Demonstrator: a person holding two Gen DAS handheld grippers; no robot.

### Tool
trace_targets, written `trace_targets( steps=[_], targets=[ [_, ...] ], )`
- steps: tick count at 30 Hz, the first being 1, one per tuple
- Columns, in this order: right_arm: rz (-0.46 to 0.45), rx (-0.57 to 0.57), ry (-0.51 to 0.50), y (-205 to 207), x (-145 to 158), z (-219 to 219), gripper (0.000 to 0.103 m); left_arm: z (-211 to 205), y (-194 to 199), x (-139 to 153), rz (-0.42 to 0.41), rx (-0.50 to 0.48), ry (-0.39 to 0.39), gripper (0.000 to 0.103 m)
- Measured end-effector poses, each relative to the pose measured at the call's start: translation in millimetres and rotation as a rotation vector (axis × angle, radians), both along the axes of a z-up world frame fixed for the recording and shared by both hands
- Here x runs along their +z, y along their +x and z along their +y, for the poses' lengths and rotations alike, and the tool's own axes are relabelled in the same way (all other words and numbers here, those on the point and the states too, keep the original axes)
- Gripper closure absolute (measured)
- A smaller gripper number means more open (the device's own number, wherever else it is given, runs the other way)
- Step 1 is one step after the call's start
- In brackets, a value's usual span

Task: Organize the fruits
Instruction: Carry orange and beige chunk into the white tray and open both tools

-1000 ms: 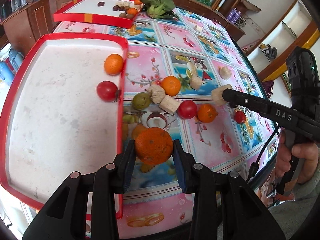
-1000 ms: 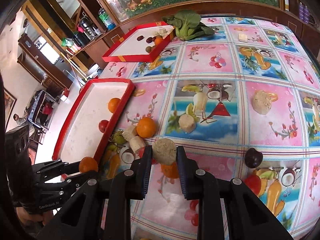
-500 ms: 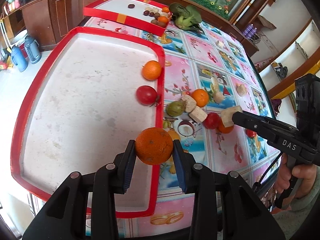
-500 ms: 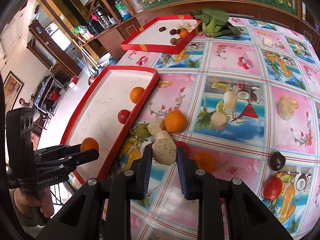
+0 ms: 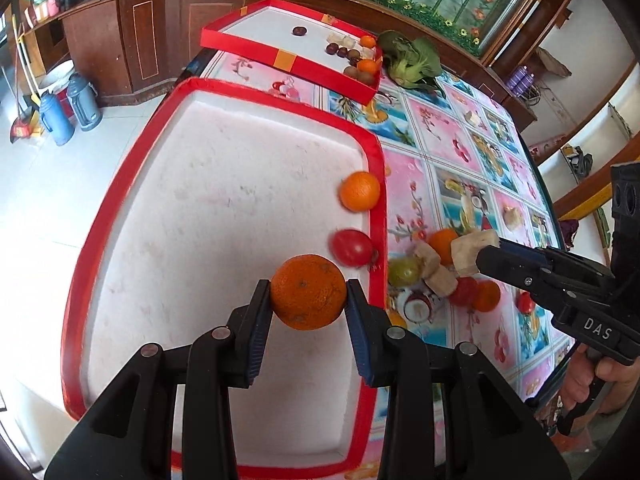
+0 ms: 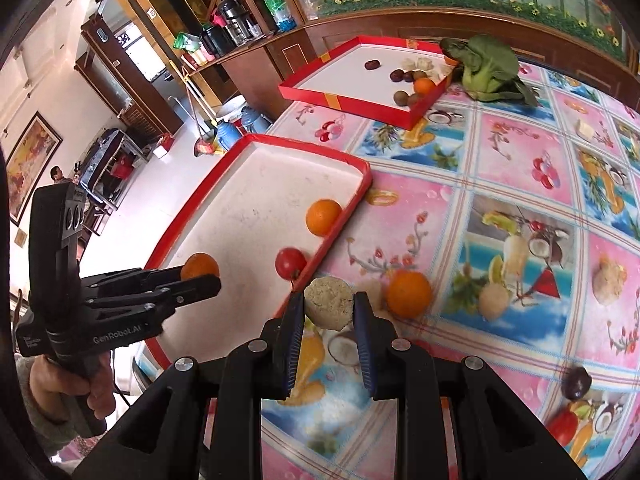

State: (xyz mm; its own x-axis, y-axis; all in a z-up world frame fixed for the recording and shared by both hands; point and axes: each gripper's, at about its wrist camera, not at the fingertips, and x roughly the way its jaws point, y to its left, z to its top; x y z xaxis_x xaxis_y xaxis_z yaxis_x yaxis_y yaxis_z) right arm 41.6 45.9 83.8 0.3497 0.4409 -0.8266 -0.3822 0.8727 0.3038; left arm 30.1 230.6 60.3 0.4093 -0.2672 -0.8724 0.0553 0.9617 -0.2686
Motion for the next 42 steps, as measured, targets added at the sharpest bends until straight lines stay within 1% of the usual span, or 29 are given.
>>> trace_targets(
  steps=[7,12,16,21,31,38,39,42],
  targets=[
    [0.012,-0.017,0.019,38,0,22,0.078,-2,30,-5,-0.006,-0.021,0.023,0.069],
    [0.027,-0.049,0.033,65,-2,34,0.078,1,48,-12,0.008,-0.010,0.009,0.069],
    [0.040,-0.074,0.044,87,-8,40,0.078,2,60,-17,0.013,-0.002,-0.003,0.069],
    [0.063,-0.097,0.032,107,-20,49,0.078,2,74,-23,0.020,-0.004,-0.001,0.069],
    [0.092,-0.105,0.007,122,-39,59,0.078,4,88,-36,0.042,-0.006,-0.007,0.069],
    [0.104,-0.103,-0.016,127,-51,60,0.077,3,93,-36,0.033,-0.017,-0.003,0.069],
    [0.104,-0.104,-0.017,127,-52,59,0.075,3,93,-36,0.033,-0.016,-0.003,0.069],
    [0.099,-0.102,-0.023,127,-52,60,0.075,3,93,-36,0.033,-0.013,-0.003,0.069]
  ],
)
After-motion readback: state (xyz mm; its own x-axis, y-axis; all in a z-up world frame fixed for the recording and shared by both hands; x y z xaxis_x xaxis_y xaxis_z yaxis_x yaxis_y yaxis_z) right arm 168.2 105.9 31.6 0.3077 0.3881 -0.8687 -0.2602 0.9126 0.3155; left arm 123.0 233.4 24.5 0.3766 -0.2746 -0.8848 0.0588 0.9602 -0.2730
